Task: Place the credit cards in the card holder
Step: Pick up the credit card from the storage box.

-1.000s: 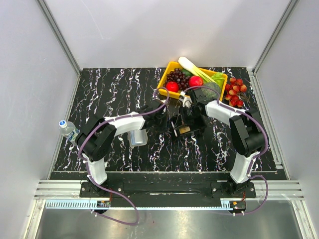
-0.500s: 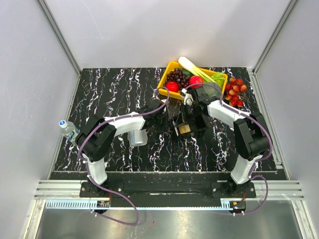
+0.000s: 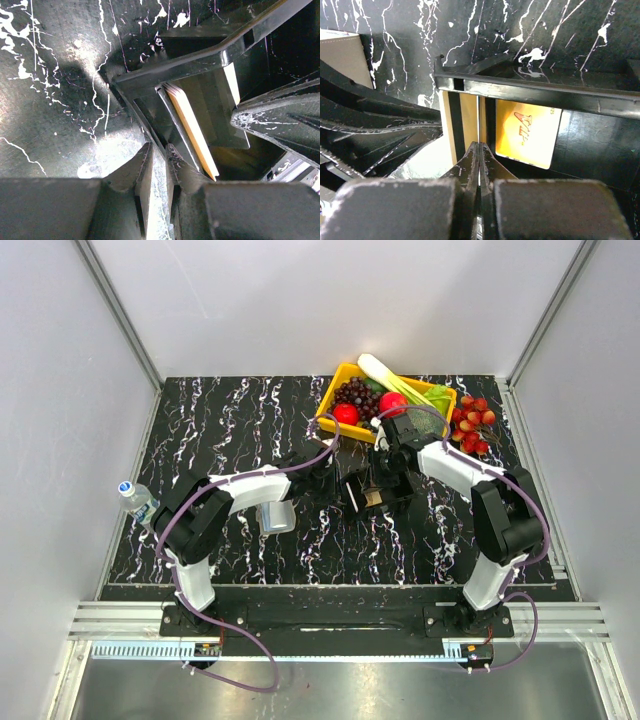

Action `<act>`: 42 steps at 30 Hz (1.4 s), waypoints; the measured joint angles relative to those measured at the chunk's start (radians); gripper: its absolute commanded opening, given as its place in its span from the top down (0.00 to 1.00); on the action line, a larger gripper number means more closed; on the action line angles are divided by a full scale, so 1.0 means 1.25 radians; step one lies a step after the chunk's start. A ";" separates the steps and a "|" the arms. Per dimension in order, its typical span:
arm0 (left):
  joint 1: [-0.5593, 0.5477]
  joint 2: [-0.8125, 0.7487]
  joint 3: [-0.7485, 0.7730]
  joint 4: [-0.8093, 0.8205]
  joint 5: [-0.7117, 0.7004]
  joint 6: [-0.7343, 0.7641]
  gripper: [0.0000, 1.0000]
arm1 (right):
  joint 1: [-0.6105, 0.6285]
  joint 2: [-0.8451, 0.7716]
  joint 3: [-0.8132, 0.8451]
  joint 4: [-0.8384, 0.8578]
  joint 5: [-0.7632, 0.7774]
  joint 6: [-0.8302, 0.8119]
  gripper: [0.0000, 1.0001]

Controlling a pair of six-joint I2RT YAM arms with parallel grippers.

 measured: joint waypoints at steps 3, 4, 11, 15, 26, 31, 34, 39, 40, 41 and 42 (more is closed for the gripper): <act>0.000 0.000 0.000 0.001 0.000 0.000 0.80 | 0.000 0.004 0.000 0.001 0.012 0.000 1.00; 0.000 0.000 0.000 0.001 0.000 0.000 0.80 | 0.000 0.007 0.000 0.001 0.015 0.000 1.00; 0.000 0.000 0.000 0.000 0.000 0.000 0.80 | 0.000 0.033 0.000 0.001 0.020 -0.006 0.97; 0.000 0.000 0.000 0.000 0.000 0.000 0.80 | 0.000 0.038 0.002 0.001 0.024 -0.013 0.95; 0.000 -0.001 0.000 -0.007 0.003 0.000 0.80 | 0.003 0.063 0.018 0.000 0.030 -0.022 0.93; 0.002 -0.003 0.000 -0.012 0.003 0.000 0.80 | 0.003 0.070 0.020 0.003 0.029 -0.026 0.91; 0.002 -0.003 0.000 -0.012 0.003 0.000 0.80 | 0.003 0.070 0.020 0.004 0.023 -0.027 0.91; 0.003 -0.004 0.000 -0.014 0.003 0.001 0.80 | 0.003 0.068 0.020 0.010 0.007 -0.027 0.93; 0.004 -0.005 0.000 -0.015 0.003 0.001 0.80 | 0.003 0.066 0.019 0.013 0.001 -0.027 0.93; 0.004 -0.005 0.000 -0.015 0.003 0.001 0.80 | 0.003 0.064 0.018 0.015 -0.006 -0.027 0.94; 0.004 -0.005 0.000 -0.015 0.002 0.001 0.80 | 0.003 0.062 0.017 0.017 -0.015 -0.026 0.95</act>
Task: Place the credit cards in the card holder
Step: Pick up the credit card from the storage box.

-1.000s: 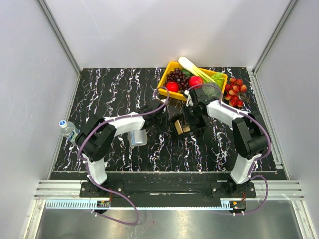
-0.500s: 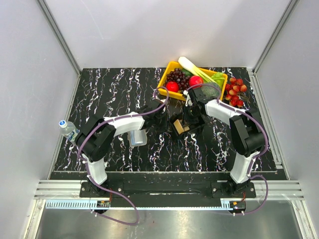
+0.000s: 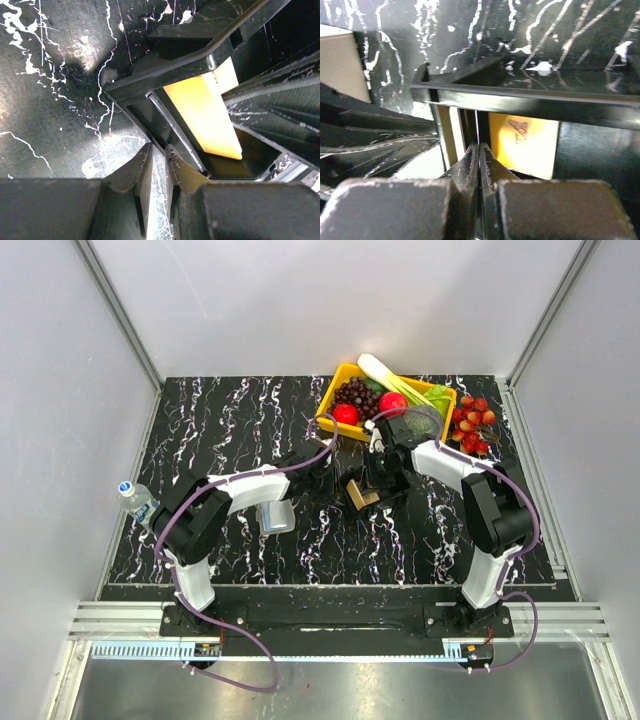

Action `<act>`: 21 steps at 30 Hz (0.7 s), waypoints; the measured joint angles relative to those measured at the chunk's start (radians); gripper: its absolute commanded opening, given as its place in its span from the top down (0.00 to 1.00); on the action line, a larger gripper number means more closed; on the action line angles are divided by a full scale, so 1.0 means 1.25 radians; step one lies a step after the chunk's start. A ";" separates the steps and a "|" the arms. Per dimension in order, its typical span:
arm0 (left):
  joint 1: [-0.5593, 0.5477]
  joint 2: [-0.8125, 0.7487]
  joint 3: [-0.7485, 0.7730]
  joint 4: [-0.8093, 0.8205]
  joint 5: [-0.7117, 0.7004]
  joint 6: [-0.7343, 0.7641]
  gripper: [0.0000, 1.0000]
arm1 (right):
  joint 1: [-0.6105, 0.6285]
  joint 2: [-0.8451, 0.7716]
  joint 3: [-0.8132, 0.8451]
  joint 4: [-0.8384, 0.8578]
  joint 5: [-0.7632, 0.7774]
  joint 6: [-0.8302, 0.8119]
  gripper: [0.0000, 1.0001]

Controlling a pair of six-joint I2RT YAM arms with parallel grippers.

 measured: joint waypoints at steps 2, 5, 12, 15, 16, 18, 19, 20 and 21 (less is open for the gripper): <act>0.000 0.000 0.000 0.000 0.000 0.000 0.80 | 0.005 -0.003 -0.002 0.008 -0.017 0.000 0.95; 0.000 0.000 0.000 0.000 0.000 0.000 0.80 | 0.017 -0.007 -0.002 0.013 -0.017 0.000 0.95; 0.000 0.000 0.000 0.000 0.000 0.000 0.80 | 0.047 -0.013 0.003 0.010 0.032 -0.007 0.92; 0.000 0.000 0.000 0.000 0.000 0.000 0.80 | 0.063 -0.013 0.003 0.011 0.070 -0.008 0.92; 0.000 0.000 0.000 0.000 0.000 0.000 0.80 | 0.067 -0.013 0.003 0.011 0.079 -0.008 0.91; 0.000 0.000 0.000 0.000 0.000 0.000 0.80 | 0.074 -0.012 0.003 0.011 0.095 -0.008 0.91; 0.000 0.000 0.000 0.000 0.000 0.000 0.80 | 0.078 -0.011 0.003 0.011 0.101 -0.009 0.92; 0.000 0.000 0.000 0.000 0.000 0.000 0.80 | 0.080 -0.009 0.003 0.011 0.108 -0.010 0.93; 0.000 0.000 0.000 0.000 0.000 0.000 0.80 | 0.082 -0.007 0.003 0.011 0.111 -0.010 0.95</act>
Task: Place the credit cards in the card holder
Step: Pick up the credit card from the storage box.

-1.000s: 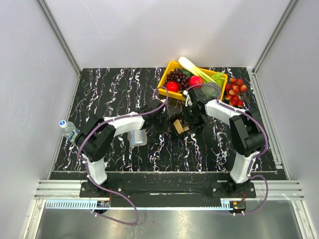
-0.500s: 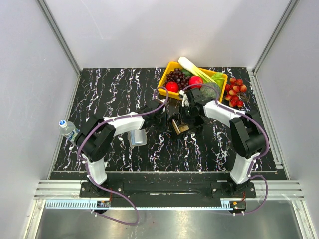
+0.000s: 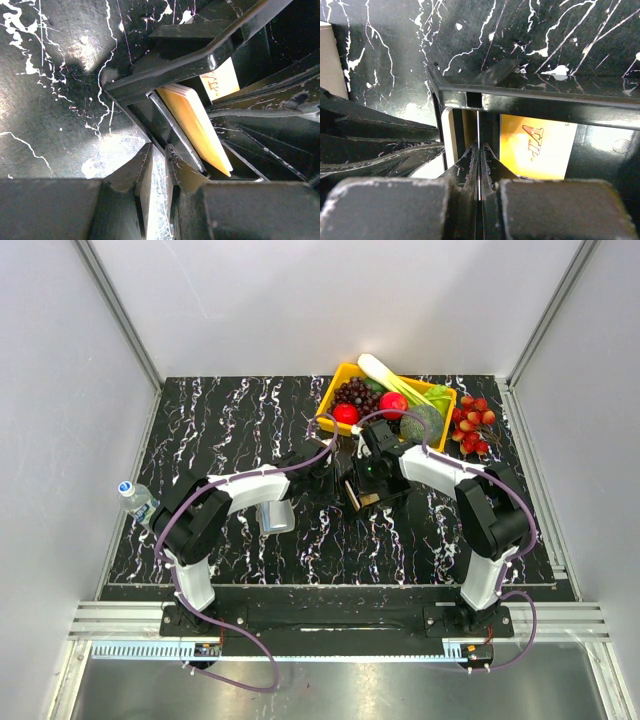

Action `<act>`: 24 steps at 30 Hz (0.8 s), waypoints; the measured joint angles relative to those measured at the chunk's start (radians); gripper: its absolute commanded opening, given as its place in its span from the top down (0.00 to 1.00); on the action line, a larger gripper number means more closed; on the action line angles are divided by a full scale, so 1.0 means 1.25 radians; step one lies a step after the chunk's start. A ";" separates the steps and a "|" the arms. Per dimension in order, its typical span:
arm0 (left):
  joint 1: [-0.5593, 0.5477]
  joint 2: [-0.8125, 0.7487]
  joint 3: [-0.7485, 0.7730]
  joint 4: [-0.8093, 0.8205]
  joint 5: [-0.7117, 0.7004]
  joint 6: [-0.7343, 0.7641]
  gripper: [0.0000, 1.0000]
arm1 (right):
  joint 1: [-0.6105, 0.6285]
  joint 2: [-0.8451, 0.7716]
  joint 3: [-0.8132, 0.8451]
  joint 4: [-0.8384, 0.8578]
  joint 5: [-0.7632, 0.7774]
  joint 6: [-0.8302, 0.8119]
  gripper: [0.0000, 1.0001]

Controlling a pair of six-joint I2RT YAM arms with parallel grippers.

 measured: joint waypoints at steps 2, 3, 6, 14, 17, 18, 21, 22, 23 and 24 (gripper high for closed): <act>0.000 0.000 0.000 0.000 0.000 0.000 0.80 | 0.002 0.002 0.000 -0.001 0.006 0.000 0.98; 0.000 0.000 0.000 0.000 0.000 0.000 0.80 | 0.002 0.002 0.000 -0.002 0.010 0.000 1.00; 0.000 0.000 0.000 0.001 0.000 0.000 0.80 | 0.003 0.002 0.000 -0.006 0.031 0.000 1.00; 0.000 -0.003 -0.005 0.010 -0.003 0.000 0.76 | 0.013 -0.074 -0.002 -0.045 0.187 0.002 1.00; 0.000 -0.014 -0.016 0.010 -0.006 0.006 0.65 | 0.012 -0.122 -0.002 -0.048 0.238 0.001 1.00; 0.000 -0.019 -0.021 0.008 -0.006 0.008 0.62 | 0.010 -0.138 -0.002 -0.048 0.254 0.001 1.00; 0.000 -0.050 -0.032 0.004 -0.009 0.016 0.52 | 0.007 -0.166 -0.002 -0.048 0.276 0.001 1.00; 0.000 -0.062 -0.033 0.004 -0.009 0.019 0.49 | 0.007 -0.172 -0.002 -0.048 0.281 0.002 1.00; 0.000 -0.078 -0.033 0.004 -0.010 0.022 0.46 | 0.007 -0.178 -0.002 -0.048 0.288 0.004 1.00; 0.000 -0.096 -0.034 0.004 -0.012 0.027 0.43 | 0.007 -0.184 -0.002 -0.048 0.292 0.006 1.00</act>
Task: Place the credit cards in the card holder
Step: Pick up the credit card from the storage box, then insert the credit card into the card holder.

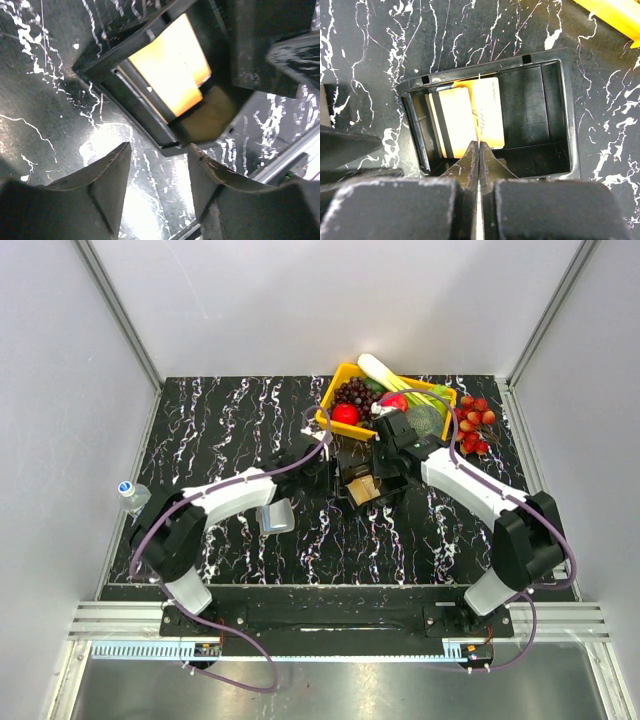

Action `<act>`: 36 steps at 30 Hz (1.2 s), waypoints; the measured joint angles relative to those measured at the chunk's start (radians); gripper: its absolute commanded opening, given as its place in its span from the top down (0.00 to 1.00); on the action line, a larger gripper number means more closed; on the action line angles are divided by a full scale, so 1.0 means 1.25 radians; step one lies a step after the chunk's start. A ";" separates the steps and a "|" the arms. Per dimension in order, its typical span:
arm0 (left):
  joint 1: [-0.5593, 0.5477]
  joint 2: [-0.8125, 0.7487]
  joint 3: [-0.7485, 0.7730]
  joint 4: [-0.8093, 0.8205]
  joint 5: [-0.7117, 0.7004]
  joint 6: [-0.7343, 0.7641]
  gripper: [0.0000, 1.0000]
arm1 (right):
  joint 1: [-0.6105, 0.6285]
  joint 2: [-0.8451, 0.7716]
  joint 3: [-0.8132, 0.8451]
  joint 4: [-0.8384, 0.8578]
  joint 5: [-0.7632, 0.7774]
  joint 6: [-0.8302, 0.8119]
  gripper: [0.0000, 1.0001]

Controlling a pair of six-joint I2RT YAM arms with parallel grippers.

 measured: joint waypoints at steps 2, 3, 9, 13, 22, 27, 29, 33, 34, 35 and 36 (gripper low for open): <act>0.000 -0.044 -0.003 0.000 -0.004 0.010 0.41 | -0.001 -0.013 0.000 0.000 0.001 0.008 1.00; 0.000 -0.063 -0.003 -0.001 -0.006 0.013 0.41 | -0.001 -0.020 0.000 0.000 0.001 0.014 1.00; -0.001 -0.239 -0.030 -0.035 -0.075 0.038 0.27 | -0.001 -0.076 0.000 0.011 -0.041 0.058 1.00; 0.015 -0.388 -0.088 -0.112 -0.178 0.028 0.27 | 0.016 -0.084 0.006 0.040 -0.104 0.087 1.00; 0.157 -0.524 -0.297 -0.233 -0.244 -0.037 0.38 | 0.184 0.000 0.113 0.097 -0.187 0.134 1.00; 0.226 -0.530 -0.331 -0.276 -0.247 -0.055 0.35 | 0.245 0.081 0.194 0.107 -0.198 0.145 1.00; 0.231 -0.540 -0.331 -0.279 -0.249 -0.056 0.36 | 0.261 0.121 0.228 0.103 -0.200 0.148 1.00; 0.237 -0.552 -0.332 -0.295 -0.270 -0.061 0.34 | 0.289 0.216 0.300 0.093 -0.196 0.154 1.00; 0.240 -0.558 -0.334 -0.301 -0.276 -0.063 0.34 | 0.296 0.236 0.313 0.088 -0.192 0.154 1.00; 0.245 -0.564 -0.336 -0.305 -0.281 -0.063 0.34 | 0.304 0.254 0.325 0.080 -0.190 0.154 1.00; 0.252 -0.572 -0.338 -0.314 -0.285 -0.065 0.33 | 0.311 0.272 0.338 0.070 -0.185 0.156 1.00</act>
